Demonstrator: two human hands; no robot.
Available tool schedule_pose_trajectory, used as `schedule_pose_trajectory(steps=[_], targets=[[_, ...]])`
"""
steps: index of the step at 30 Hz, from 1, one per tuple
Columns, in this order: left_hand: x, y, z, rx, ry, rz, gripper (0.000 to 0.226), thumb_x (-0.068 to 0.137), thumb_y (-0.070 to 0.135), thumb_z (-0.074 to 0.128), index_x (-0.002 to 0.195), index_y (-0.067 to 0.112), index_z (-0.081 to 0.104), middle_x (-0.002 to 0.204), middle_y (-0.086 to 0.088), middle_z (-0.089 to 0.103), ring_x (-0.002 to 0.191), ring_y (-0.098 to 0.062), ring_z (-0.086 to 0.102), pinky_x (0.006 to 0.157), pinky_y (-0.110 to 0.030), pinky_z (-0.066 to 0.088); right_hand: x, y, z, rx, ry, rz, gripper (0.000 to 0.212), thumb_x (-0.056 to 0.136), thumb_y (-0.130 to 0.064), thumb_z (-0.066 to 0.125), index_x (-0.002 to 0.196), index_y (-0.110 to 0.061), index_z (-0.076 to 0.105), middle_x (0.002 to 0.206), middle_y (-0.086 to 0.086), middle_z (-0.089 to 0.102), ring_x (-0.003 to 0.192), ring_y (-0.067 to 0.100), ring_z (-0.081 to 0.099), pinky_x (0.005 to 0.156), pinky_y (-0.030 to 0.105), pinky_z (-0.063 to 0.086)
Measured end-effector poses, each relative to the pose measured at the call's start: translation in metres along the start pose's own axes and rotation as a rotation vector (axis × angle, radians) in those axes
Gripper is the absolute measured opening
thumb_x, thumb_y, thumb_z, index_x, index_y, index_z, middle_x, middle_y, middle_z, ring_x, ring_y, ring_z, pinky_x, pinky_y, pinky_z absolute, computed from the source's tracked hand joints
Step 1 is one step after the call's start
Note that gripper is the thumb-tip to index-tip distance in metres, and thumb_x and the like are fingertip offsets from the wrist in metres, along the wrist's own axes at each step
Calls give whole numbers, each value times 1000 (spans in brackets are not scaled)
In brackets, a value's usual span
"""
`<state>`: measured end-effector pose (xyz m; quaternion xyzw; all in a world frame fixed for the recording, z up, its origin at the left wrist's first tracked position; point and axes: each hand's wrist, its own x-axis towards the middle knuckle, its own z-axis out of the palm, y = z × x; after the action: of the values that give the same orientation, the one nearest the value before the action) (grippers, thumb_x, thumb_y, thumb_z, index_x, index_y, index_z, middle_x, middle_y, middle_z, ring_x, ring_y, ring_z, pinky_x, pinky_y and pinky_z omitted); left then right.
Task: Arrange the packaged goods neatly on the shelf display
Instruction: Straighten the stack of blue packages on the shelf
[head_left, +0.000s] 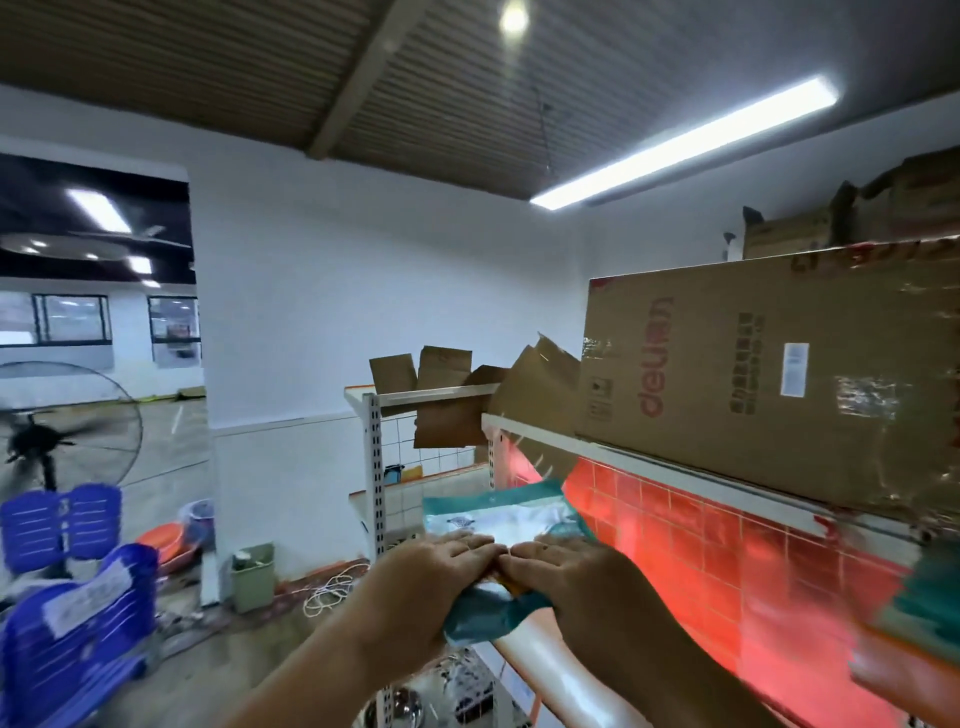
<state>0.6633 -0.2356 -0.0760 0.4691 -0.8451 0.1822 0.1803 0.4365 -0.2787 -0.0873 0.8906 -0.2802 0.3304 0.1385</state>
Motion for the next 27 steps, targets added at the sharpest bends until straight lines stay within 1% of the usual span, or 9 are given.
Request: schedule_pose_trajectory(steps=[2,4,9,14,16,19,21,24,27], targets=[[9,-19,16,26,-10,-37,67,92,28,68,153,25,41,154,9,46,139,-5,45,117,-14,25,18,20,26,39,-21,-20,46,88,-22,56,130,-40,61,120,-19,69,104,8,66,89,26,54],[19,-38,28,53,-19,-76,67,94,26,68,154,26,40,154,8,47,139,-7,46,117,-17,29,37,38,49,65,-21,-31,43,90,-27,53,130,-41,61,119,-20,69,105,8,66,91,26,54],[58,-92,47,69,-40,-154,68,92,21,72,153,27,40,152,7,49,137,-8,48,115,-22,37,89,78,92,131,19,-37,41,82,-25,65,121,-33,69,116,-13,73,101,12,71,90,33,58],[93,-136,73,59,-16,-200,65,92,22,73,150,27,44,149,7,53,136,-8,50,111,-28,45,129,114,117,116,4,-76,41,81,-21,66,120,-34,70,116,-15,72,103,8,69,92,24,51],[99,-151,85,32,-16,-210,64,93,23,73,149,28,44,149,8,53,136,-7,49,110,-28,46,140,125,135,118,-32,-91,44,84,-18,73,124,-36,67,118,-16,71,107,9,68,94,27,54],[105,-180,104,16,-15,-217,62,94,24,71,149,30,43,150,9,52,138,-7,46,112,-29,45,157,136,163,121,-66,-87,54,78,-11,82,124,-36,67,117,-15,71,105,10,69,89,32,59],[107,-203,118,-7,-17,-221,62,94,25,71,150,30,43,150,10,51,139,-6,45,113,-29,43,171,140,184,137,-77,-92,57,77,-8,81,125,-35,67,117,-14,71,105,11,69,88,31,59],[112,-240,136,-16,-20,-196,61,94,25,71,149,31,44,149,10,52,138,-6,46,113,-28,43,190,143,212,100,-90,-85,55,83,-12,76,129,-38,63,122,-17,68,109,7,66,88,25,55],[118,-276,153,-54,-16,-160,61,93,26,71,147,32,46,148,11,53,136,-5,47,112,-29,44,210,145,240,65,-105,-53,53,85,-13,75,130,-39,62,122,-17,68,109,7,66,87,25,56]])
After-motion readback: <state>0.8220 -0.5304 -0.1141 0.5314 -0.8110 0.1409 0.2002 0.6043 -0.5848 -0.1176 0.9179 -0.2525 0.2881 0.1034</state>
